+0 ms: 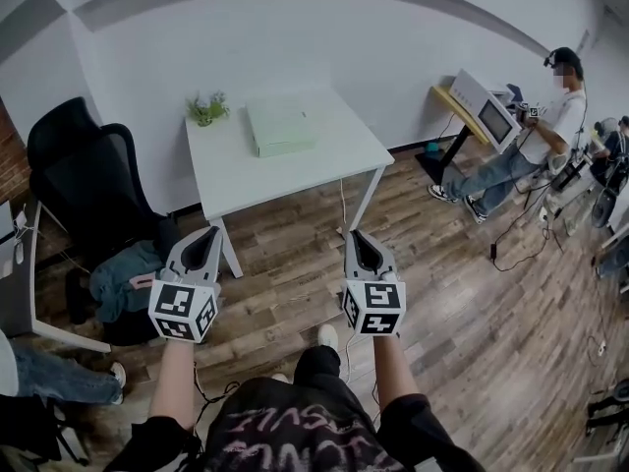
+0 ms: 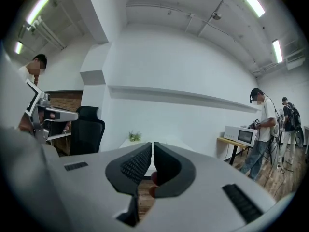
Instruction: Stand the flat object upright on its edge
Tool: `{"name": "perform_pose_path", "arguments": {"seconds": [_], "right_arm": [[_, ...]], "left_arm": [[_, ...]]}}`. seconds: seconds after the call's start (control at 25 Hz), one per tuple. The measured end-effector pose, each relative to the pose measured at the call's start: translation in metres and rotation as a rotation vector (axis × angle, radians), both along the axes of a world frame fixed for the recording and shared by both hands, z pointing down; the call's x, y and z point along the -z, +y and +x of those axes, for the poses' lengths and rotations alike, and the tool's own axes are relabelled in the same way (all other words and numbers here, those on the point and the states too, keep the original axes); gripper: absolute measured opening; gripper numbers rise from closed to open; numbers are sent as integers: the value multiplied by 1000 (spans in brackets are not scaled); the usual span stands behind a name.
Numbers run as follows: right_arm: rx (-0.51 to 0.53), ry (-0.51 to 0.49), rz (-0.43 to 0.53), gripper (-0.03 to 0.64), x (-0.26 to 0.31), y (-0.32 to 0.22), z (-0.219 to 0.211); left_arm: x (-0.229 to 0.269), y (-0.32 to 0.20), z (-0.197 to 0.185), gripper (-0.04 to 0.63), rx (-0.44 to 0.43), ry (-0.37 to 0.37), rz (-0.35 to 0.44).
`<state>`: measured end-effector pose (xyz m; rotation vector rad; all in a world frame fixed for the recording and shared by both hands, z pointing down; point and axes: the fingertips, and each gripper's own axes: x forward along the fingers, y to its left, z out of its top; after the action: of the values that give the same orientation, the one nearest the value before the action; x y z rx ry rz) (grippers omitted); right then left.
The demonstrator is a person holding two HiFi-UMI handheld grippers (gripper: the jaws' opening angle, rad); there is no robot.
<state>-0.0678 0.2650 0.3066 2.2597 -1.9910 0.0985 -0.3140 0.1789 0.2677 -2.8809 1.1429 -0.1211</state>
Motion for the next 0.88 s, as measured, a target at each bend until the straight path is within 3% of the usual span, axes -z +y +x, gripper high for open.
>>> {"name": "perform_pose_path", "arguments": {"seconds": [0.32, 0.88], "right_arm": [[-14, 3, -10, 28, -13, -15, 25], [58, -18, -23, 28, -31, -133, 61]], "left_arm": [[-12, -20, 28, 14, -16, 6, -2], [-26, -119, 59, 14, 49, -29, -18]]}}
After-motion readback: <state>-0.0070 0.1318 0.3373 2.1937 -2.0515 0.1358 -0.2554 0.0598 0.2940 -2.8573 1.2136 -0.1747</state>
